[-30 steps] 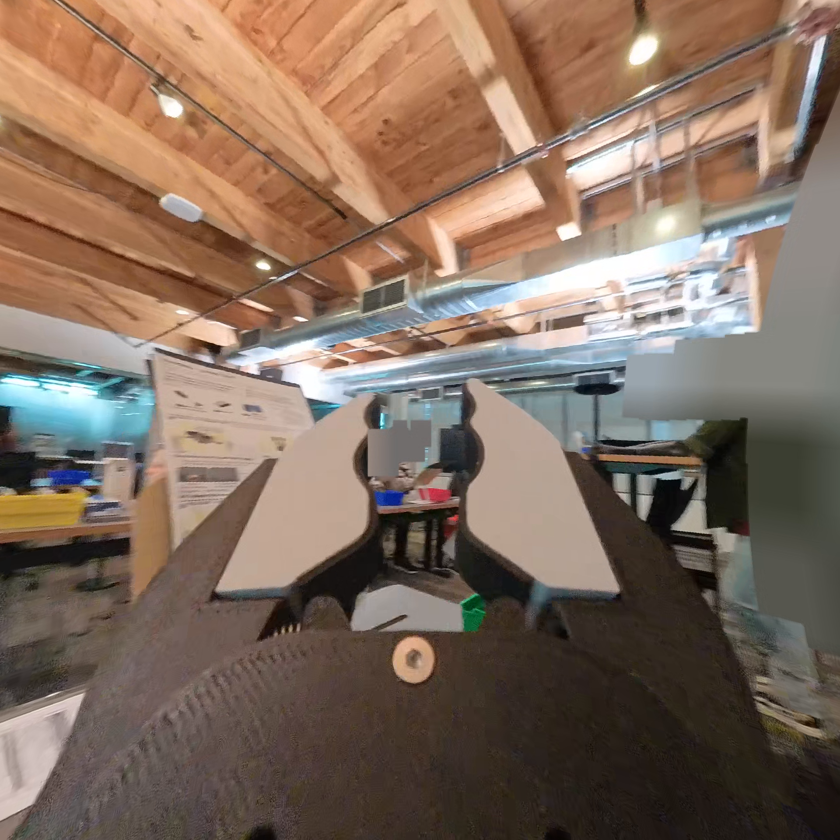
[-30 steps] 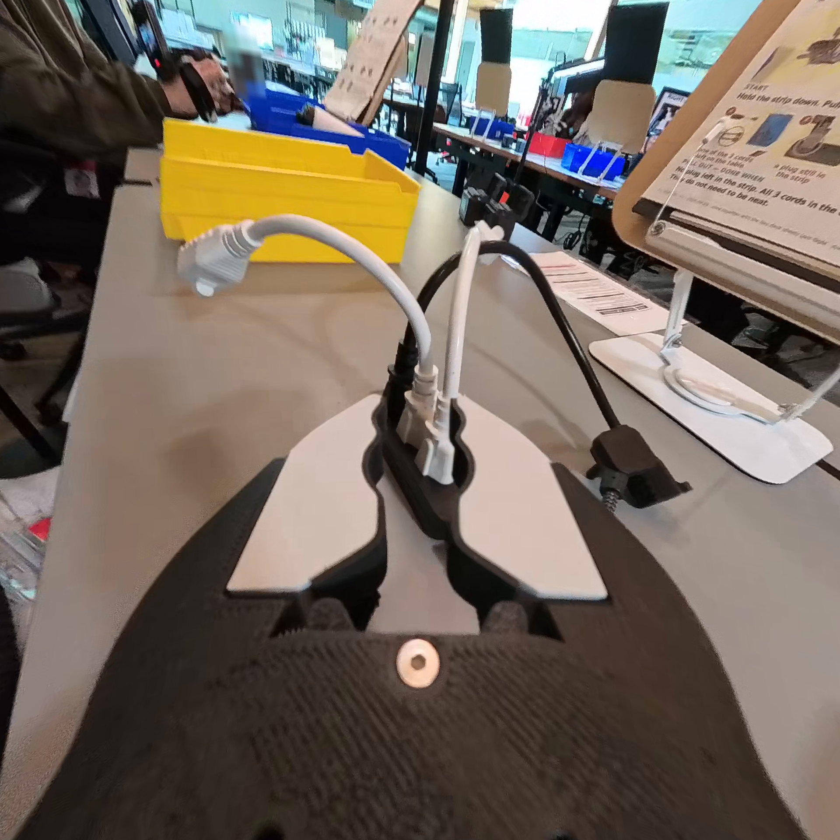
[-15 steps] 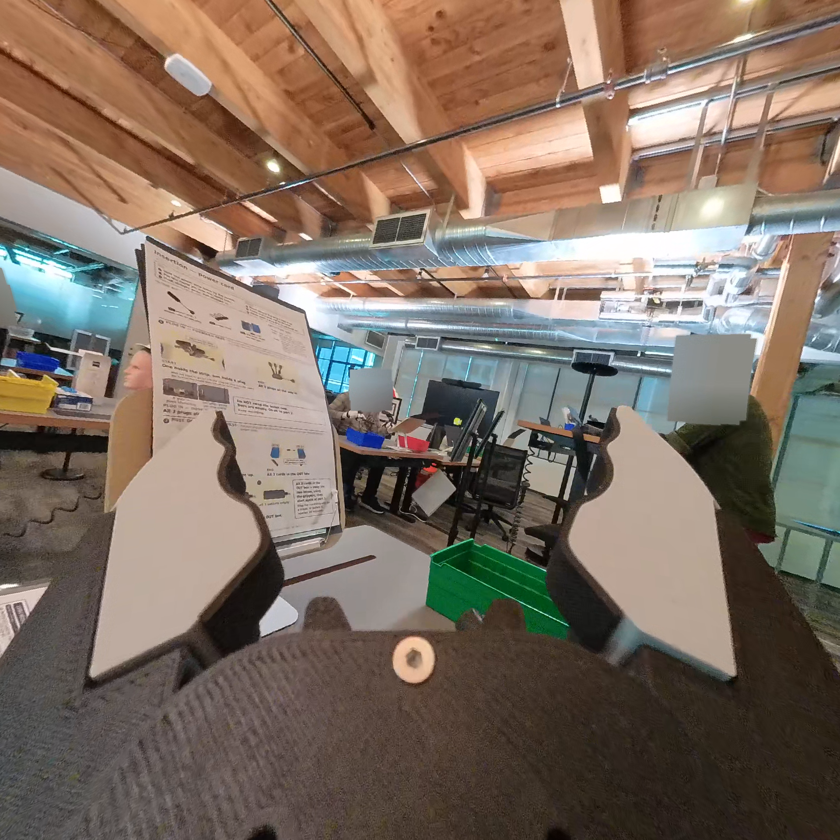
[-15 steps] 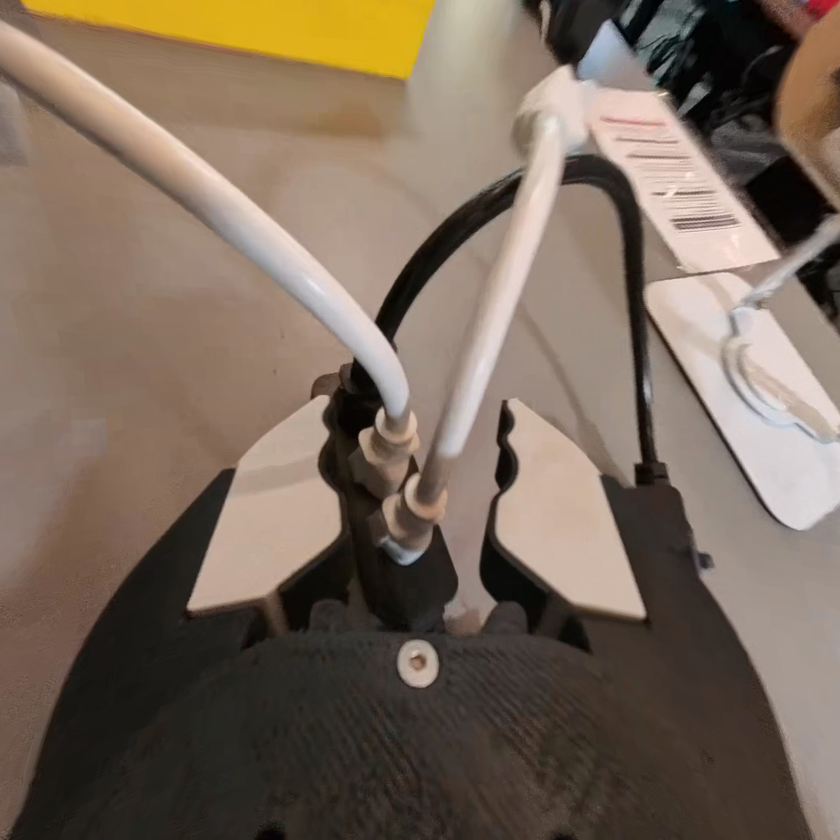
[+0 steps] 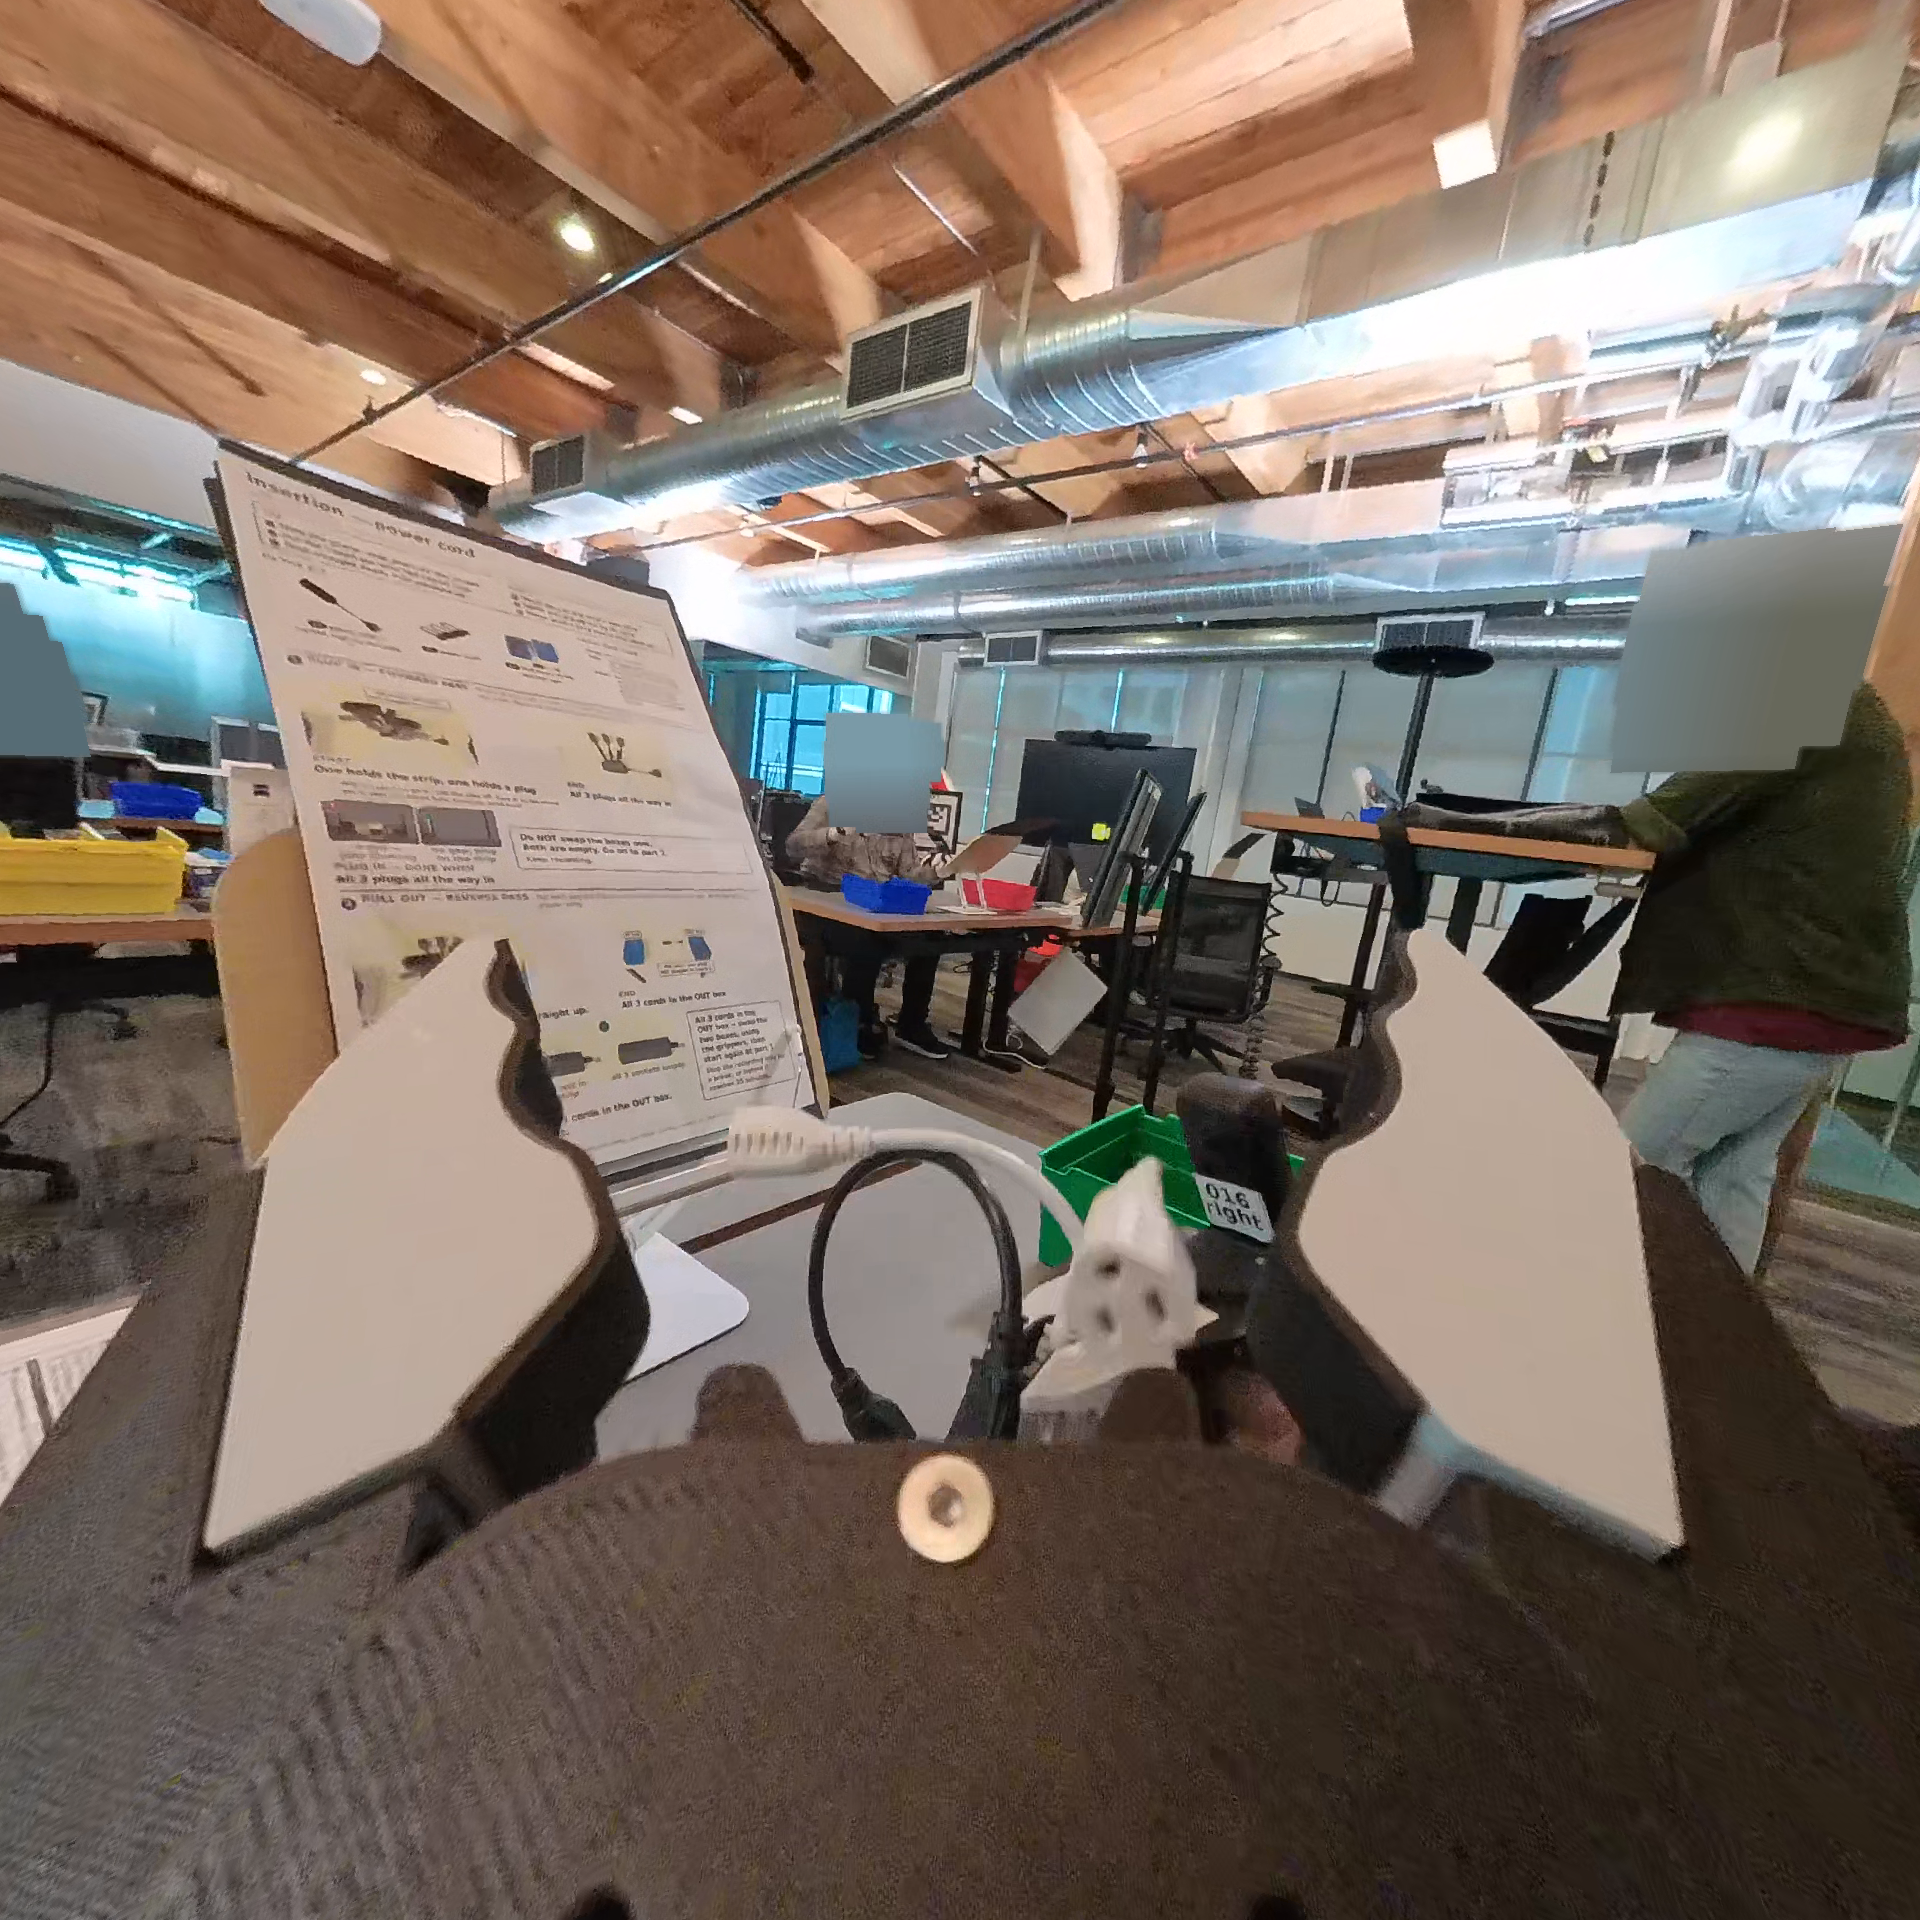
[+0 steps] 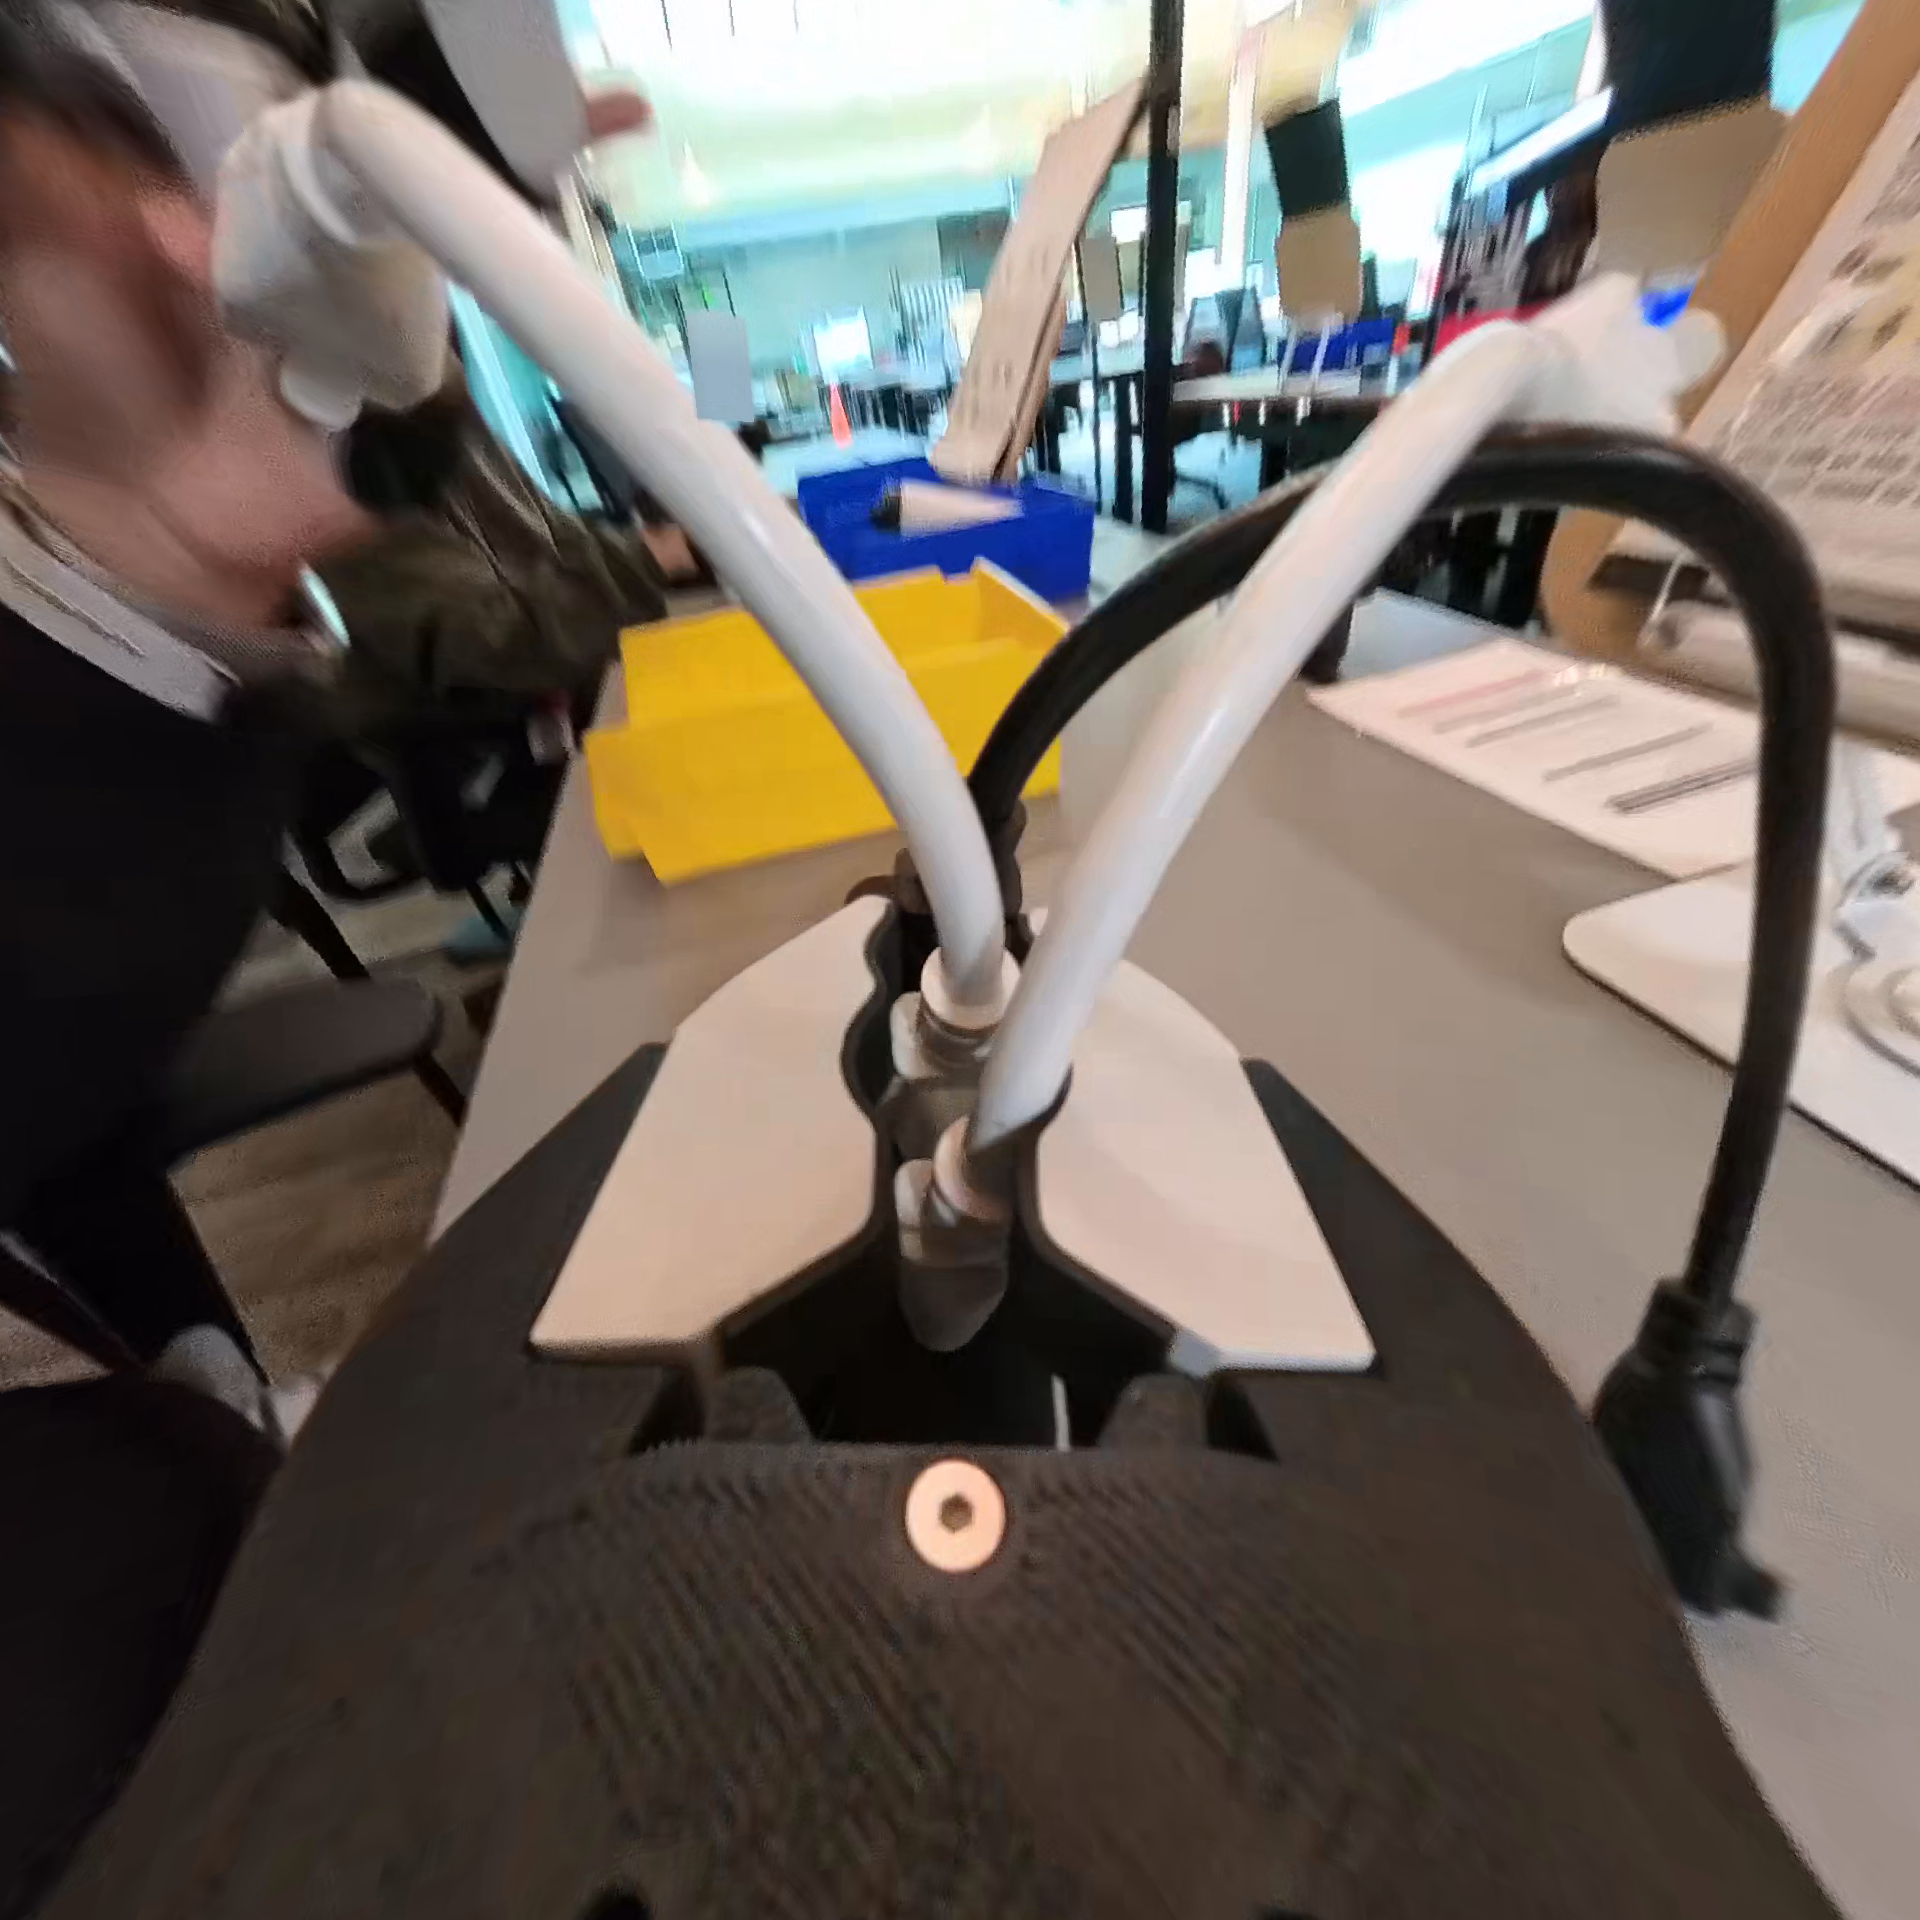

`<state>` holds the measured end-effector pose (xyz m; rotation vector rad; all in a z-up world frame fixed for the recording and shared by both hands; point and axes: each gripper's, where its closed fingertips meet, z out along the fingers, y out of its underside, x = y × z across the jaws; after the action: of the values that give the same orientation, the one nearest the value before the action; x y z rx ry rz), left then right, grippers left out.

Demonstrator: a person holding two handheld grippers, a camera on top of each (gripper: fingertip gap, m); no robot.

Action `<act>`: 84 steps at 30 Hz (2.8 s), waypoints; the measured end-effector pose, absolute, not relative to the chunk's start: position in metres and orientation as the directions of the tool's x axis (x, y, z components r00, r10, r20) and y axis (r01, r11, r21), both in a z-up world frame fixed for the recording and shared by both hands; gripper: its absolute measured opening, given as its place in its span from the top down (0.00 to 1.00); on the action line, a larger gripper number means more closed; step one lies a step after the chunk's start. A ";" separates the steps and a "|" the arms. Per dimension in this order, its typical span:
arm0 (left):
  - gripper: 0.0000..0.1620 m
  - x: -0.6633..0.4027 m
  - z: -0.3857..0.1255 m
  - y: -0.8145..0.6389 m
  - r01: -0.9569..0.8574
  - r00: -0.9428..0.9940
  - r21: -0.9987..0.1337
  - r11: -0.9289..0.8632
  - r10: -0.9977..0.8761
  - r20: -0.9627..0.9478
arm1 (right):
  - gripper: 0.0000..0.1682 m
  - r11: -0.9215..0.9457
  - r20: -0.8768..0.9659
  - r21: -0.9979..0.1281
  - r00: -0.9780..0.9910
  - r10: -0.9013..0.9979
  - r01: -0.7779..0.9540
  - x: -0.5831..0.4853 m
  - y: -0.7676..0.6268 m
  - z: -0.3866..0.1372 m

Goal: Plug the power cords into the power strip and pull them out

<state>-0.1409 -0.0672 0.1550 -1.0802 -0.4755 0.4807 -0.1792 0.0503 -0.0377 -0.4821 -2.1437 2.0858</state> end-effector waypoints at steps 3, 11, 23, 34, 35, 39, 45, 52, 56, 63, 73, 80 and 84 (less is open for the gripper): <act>0.09 -0.158 0.128 -0.044 -0.050 0.815 -0.910 0.412 0.543 0.201 | 0.89 -0.124 -0.178 -0.981 -0.945 0.274 0.149 -0.174 0.072 -0.009; 0.09 -0.168 -0.006 0.075 0.378 0.833 -0.861 0.339 0.282 0.477 | 0.89 -0.208 -0.168 -0.972 -0.935 0.311 0.106 -0.170 0.091 0.009; 0.27 -0.150 -0.023 0.081 0.505 0.832 -0.706 0.496 -0.063 0.551 | 0.89 -0.349 -0.213 -0.927 -0.960 0.183 0.140 -0.148 0.072 0.004; 0.68 -0.124 -0.020 0.084 0.375 0.922 -0.833 0.407 -0.073 0.379 | 0.89 -0.434 -0.285 -0.871 -0.956 0.072 0.228 -0.137 0.060 0.000; 0.68 -0.125 -0.020 0.084 0.363 0.927 -0.841 0.402 -0.061 0.371 | 0.89 -0.435 -0.283 -0.872 -0.957 0.070 0.225 -0.137 0.059 -0.001; 0.69 -0.123 -0.022 0.083 0.299 0.949 -0.882 0.365 -0.020 0.313 | 0.89 -0.441 -0.271 -0.870 -0.961 0.053 0.221 -0.135 0.059 -0.001; 0.69 -0.127 -0.019 0.074 0.209 0.970 -0.930 0.302 0.059 0.237 | 0.82 -0.420 -0.269 -0.883 -0.959 0.090 0.208 -0.142 0.063 -0.007; 0.68 -0.131 0.004 0.042 0.116 0.977 -0.954 0.276 0.142 0.159 | 0.74 -0.255 -0.165 -0.960 -0.971 0.172 0.118 -0.143 0.055 -0.026; 0.68 -0.131 0.008 0.037 0.081 0.975 -0.973 0.215 0.187 0.123 | 0.74 -0.193 -0.150 -0.975 -0.971 0.188 0.114 -0.146 0.050 -0.038; 0.69 -0.134 0.018 0.024 0.066 0.967 -0.973 0.222 0.228 0.118 | 0.76 -0.044 -0.135 -0.991 -0.936 0.326 0.128 -0.170 0.073 -0.063; 0.68 -0.118 -0.004 0.033 0.177 0.970 -0.966 0.186 0.133 0.203 | 0.83 -0.225 -0.146 -0.974 -0.775 0.615 0.005 -0.173 0.165 -0.025; 0.67 -0.096 -0.045 0.051 0.214 0.977 -0.977 -0.002 -0.008 0.214 | 0.77 0.081 0.215 -0.977 -0.922 0.322 -0.199 -0.100 0.096 -0.018; 0.67 -0.092 -0.054 0.052 0.191 0.981 -0.979 -0.074 -0.022 0.193 | 0.76 0.352 0.416 -0.889 -0.836 0.358 -0.292 -0.109 0.095 -0.035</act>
<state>-0.0916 0.0525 -0.0542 -1.6367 -0.1302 -0.1771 -0.1088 0.0951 -0.0347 -0.0577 -2.0617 1.5204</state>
